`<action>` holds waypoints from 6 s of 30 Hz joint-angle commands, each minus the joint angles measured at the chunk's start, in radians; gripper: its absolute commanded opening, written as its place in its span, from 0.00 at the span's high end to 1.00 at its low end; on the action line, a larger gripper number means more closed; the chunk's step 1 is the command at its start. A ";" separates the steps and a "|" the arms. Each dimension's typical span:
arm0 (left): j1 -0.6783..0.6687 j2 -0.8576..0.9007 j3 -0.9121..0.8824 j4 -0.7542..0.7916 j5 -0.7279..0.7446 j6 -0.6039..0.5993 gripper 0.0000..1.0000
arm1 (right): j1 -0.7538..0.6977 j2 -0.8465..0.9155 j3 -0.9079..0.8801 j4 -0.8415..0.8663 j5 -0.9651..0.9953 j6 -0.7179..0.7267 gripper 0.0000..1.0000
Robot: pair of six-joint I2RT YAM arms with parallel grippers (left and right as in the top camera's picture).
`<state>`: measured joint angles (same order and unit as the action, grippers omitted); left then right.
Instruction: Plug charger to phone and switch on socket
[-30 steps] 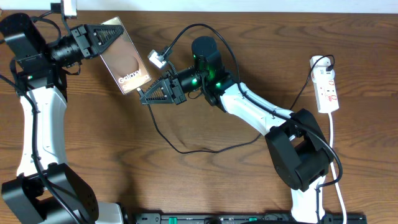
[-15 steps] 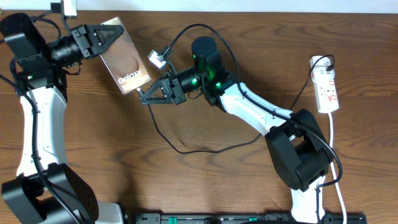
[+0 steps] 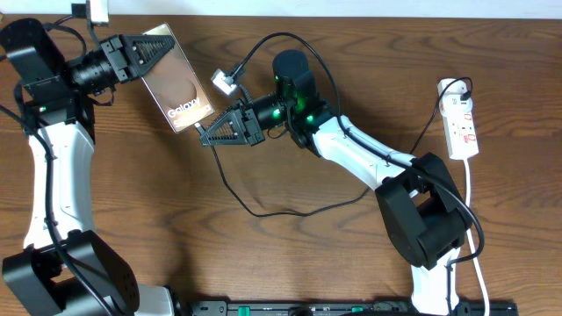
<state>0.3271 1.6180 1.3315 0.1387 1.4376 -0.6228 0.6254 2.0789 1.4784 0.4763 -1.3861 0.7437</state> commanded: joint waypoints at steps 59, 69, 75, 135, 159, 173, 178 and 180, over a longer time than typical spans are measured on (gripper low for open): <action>-0.060 -0.004 0.002 0.002 -0.150 0.020 0.93 | -0.016 0.003 0.011 0.059 0.140 0.098 0.99; -0.116 -0.004 0.002 0.012 -0.224 0.020 0.93 | -0.016 0.003 0.011 0.059 0.159 0.109 0.99; -0.123 -0.004 0.002 0.028 -0.219 0.019 0.92 | -0.019 0.003 0.011 0.059 0.165 0.109 0.99; 0.061 -0.004 0.002 0.159 -0.121 -0.229 0.93 | -0.141 0.003 0.011 -0.551 0.391 -0.076 0.99; 0.061 -0.004 0.002 0.159 -0.087 -0.220 0.93 | -0.255 0.003 0.012 -1.498 1.195 -0.087 0.99; 0.061 -0.004 0.002 0.159 -0.087 -0.220 0.93 | -0.209 0.003 -0.037 -1.534 1.200 -0.074 0.99; 0.061 -0.004 0.002 0.159 -0.086 -0.220 0.93 | -0.192 0.003 -0.040 -1.531 1.201 -0.064 0.99; 0.061 -0.004 0.002 0.159 -0.086 -0.220 0.92 | -0.189 0.003 -0.049 -1.530 1.201 -0.064 0.99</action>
<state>0.3851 1.6180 1.3315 0.2886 1.3300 -0.8379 0.4297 2.0869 1.4445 -1.0534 -0.2005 0.6624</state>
